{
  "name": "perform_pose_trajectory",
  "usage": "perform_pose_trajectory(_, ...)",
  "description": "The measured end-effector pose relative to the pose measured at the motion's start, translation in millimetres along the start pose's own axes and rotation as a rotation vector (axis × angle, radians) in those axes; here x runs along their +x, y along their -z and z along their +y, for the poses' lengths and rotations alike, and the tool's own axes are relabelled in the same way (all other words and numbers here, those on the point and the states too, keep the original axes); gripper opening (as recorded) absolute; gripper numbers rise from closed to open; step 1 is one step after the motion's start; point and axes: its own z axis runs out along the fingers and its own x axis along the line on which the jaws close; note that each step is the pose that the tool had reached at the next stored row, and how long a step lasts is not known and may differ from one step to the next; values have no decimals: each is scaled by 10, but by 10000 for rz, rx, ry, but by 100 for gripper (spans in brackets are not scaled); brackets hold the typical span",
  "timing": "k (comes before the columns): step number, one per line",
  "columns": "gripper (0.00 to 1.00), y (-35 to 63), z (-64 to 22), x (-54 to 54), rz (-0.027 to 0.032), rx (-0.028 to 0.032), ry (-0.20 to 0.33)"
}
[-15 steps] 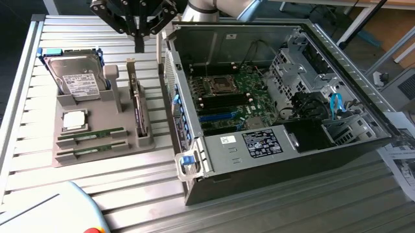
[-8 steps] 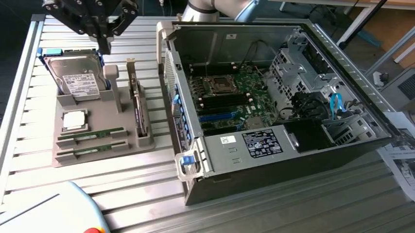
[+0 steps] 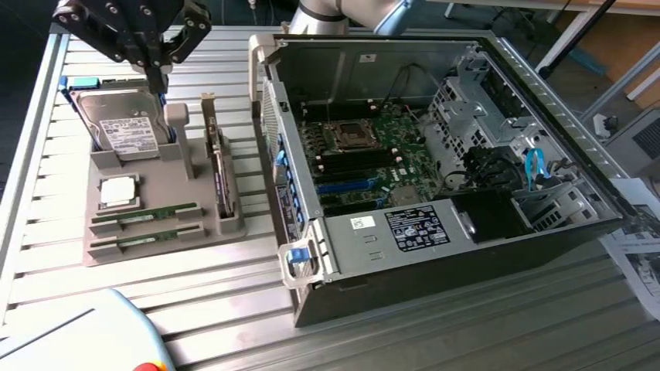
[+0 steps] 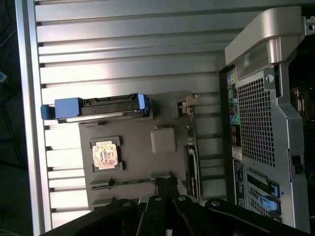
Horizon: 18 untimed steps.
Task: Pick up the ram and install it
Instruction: 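Reach for the ram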
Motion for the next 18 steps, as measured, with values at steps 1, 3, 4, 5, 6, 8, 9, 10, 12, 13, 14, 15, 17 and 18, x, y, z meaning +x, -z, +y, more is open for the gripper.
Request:
perform_pose_trajectory(1,11,2,-38,-3,0,0,1)
perform_pose_trajectory(3,11,5,-104,-8,0,0,3)
perform_pose_trajectory(4,11,6,-130,-10,0,0,3)
perform_pose_trajectory(5,11,7,-167,-12,0,0,2)
perform_pose_trajectory(6,11,8,-194,-14,-1,-1,1)
perform_pose_trajectory(8,11,11,-242,-18,1,1,1)
perform_pose_trajectory(9,11,12,-265,-20,1,1,1)
perform_pose_trajectory(10,11,13,-290,-22,0,0,2)
perform_pose_trajectory(12,11,14,-343,-26,-1,-1,2)
perform_pose_trajectory(13,11,17,-382,-29,1,1,2)
perform_pose_trajectory(14,11,18,-419,-31,0,0,1)
perform_pose_trajectory(15,11,19,-441,-33,0,0,1)
perform_pose_trajectory(17,11,20,-468,-35,0,0,2)
perform_pose_trajectory(18,11,20,-467,-35,0,-1,2)
